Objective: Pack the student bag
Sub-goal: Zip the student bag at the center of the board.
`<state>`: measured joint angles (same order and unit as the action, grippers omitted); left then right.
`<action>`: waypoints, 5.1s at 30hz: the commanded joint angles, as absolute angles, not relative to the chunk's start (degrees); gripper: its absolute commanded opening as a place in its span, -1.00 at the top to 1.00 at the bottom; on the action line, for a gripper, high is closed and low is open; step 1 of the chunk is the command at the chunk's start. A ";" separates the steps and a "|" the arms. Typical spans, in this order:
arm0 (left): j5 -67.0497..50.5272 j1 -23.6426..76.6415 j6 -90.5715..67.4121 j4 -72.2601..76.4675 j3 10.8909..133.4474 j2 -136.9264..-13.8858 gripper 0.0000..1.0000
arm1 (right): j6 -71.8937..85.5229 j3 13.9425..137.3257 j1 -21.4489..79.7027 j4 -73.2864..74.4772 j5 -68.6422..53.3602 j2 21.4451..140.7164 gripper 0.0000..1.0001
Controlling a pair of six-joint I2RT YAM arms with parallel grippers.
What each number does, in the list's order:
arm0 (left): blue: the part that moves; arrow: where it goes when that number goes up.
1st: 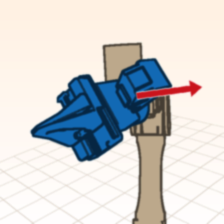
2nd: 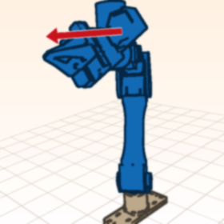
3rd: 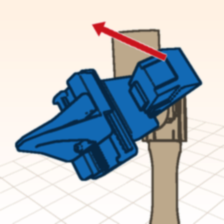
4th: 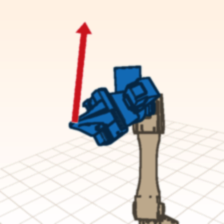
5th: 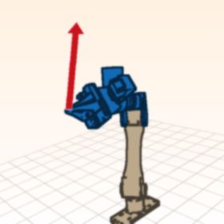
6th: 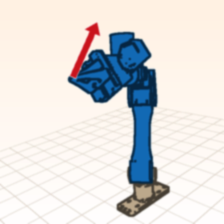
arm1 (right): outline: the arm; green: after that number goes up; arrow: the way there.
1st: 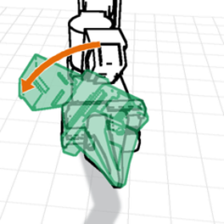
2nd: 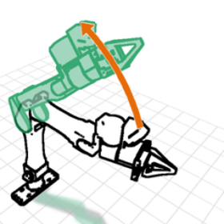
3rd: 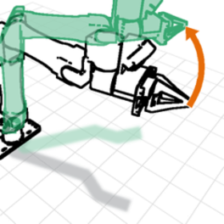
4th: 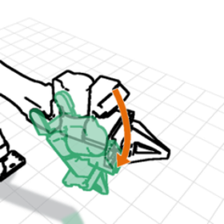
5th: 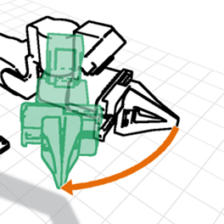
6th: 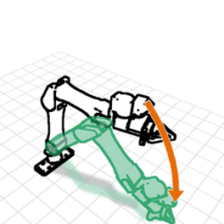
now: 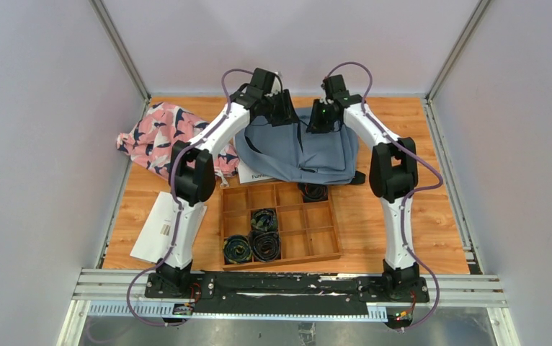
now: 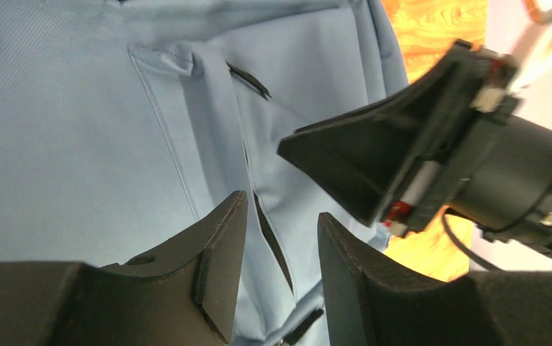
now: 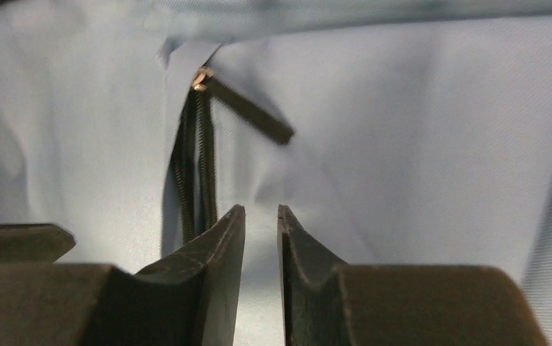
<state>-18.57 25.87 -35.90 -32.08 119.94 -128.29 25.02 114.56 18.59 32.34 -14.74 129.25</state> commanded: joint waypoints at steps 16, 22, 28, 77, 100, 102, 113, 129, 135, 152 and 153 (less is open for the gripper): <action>-23.40 22.16 -42.24 -27.92 131.96 -140.59 0.05 | 9.90 128.96 14.60 29.58 -31.28 137.40 0.18; -24.43 22.15 -44.10 -25.86 132.28 -142.39 0.01 | 7.96 131.54 14.44 29.85 -30.15 140.61 0.18; -25.40 22.21 -46.11 -23.92 132.27 -143.91 0.08 | 9.77 132.08 14.14 29.60 -31.26 142.02 0.20; -29.12 22.02 -52.78 -15.20 131.35 -147.35 1.00 | 14.84 113.65 12.35 15.03 -35.88 134.05 0.82; -29.75 21.71 -55.17 -12.77 129.79 -147.17 1.00 | 16.43 118.99 13.44 14.56 -38.36 137.34 0.98; -29.80 21.63 -55.19 -12.71 129.89 -147.32 1.00 | 16.13 118.56 13.40 14.74 -37.88 137.29 0.98; -30.22 21.14 -55.49 -12.24 130.16 -147.97 1.00 | 15.47 115.94 13.40 15.14 -35.85 136.90 0.35; -30.67 20.75 -55.98 -11.62 129.77 -148.54 1.00 | 15.75 109.71 13.36 13.28 -35.62 132.38 1.00; -30.67 20.44 -56.58 -10.93 129.73 -148.79 1.00 | 15.83 103.73 13.75 13.20 -36.49 128.88 1.00; -31.87 20.26 -57.40 -8.50 127.18 -148.45 1.00 | 14.14 102.04 15.35 20.65 -36.39 125.05 1.00; -32.28 20.30 -56.94 -8.63 126.98 -148.12 0.93 | 14.27 102.92 15.46 21.18 -36.27 125.40 1.00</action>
